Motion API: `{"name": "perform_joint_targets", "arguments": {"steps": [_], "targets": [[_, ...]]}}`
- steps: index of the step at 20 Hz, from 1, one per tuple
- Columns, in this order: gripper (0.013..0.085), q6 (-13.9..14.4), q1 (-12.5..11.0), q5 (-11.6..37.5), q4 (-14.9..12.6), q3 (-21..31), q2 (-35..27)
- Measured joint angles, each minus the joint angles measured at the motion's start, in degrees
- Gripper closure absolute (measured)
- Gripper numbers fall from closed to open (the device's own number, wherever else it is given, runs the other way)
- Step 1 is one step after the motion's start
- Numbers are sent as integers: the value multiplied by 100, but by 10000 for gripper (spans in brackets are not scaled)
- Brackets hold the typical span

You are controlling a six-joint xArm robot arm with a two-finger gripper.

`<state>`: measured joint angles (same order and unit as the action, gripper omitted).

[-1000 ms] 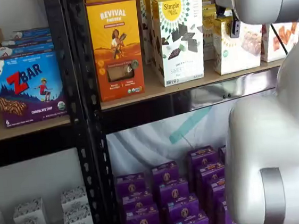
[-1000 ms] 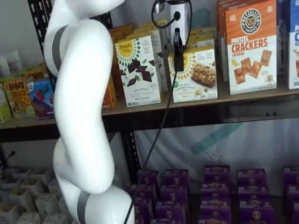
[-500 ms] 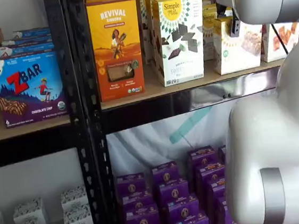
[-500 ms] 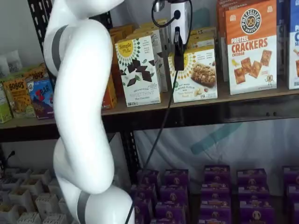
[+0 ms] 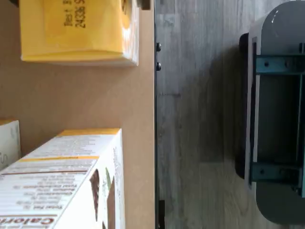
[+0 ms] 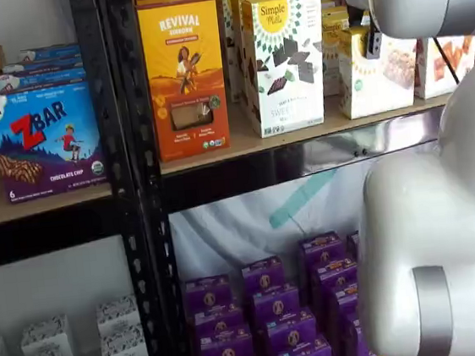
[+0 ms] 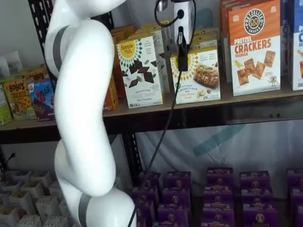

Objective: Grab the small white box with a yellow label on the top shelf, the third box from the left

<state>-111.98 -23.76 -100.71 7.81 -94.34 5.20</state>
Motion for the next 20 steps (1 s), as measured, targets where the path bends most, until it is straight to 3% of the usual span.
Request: {"name": "perform_joint_targets", "arguments": {"steps": [4,9,14,17,20], "targets": [[490,-11,-17,5,20,-10,4],[610,-19,-34,-2,53,-27,12],[610,-26,-49,-41,69,-69,8],[690,-37,-65,-71,75,-99,3],[690,-44,-69,-104,55,-126,-2]]}}
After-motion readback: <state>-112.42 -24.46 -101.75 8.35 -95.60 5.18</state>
